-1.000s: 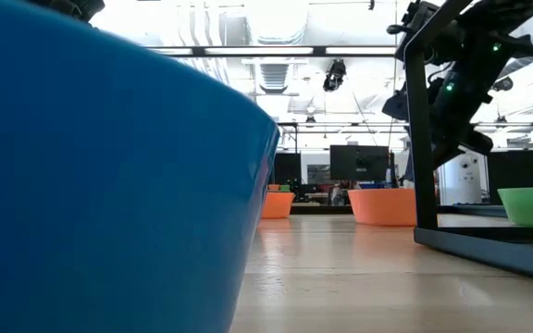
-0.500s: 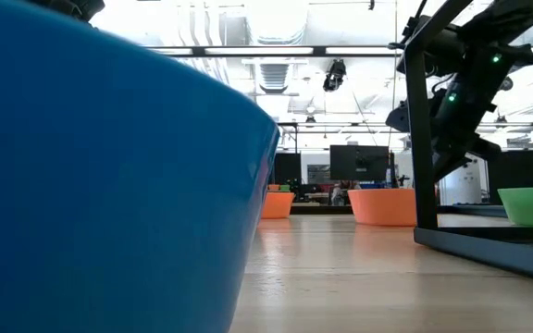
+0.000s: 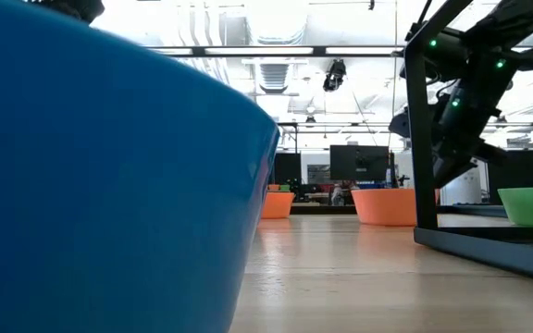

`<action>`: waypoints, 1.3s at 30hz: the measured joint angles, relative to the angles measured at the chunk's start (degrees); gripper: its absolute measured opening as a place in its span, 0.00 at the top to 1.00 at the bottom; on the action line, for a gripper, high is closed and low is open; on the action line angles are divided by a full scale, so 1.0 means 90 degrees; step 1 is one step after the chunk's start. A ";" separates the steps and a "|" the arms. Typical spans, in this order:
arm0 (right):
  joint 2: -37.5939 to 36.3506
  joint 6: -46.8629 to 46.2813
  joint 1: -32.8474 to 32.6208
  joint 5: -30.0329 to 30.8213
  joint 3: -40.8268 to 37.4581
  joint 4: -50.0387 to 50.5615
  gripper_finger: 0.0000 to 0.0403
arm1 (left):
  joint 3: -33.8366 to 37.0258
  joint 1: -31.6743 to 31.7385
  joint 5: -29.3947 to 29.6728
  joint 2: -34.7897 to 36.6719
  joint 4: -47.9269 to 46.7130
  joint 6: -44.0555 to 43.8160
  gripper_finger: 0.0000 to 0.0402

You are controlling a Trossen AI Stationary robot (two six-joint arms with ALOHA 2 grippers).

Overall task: Pick & Place Mini bowls
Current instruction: Put the top right orange bowl on the shelf

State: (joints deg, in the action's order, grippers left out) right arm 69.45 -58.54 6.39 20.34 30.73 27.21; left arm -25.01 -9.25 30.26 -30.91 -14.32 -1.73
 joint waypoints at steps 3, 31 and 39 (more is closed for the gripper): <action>0.0000 0.0000 0.0000 -0.0016 -0.0050 -0.0149 0.89 | 0.0051 0.0000 0.0000 -0.0001 -0.0002 -0.0008 1.00; -0.0002 0.0498 0.0000 -0.0303 -0.0299 -0.0436 0.98 | 0.0101 0.0001 0.0000 0.0001 0.0018 -0.0027 1.00; -0.0002 0.0877 -0.0188 -0.0577 0.0340 -0.0019 0.98 | 0.0101 0.0000 -0.0109 0.0001 0.0016 -0.0144 1.00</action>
State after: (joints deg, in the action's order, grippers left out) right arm 69.43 -50.65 4.70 15.15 33.79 27.04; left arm -24.10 -9.24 29.28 -30.90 -14.17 -3.03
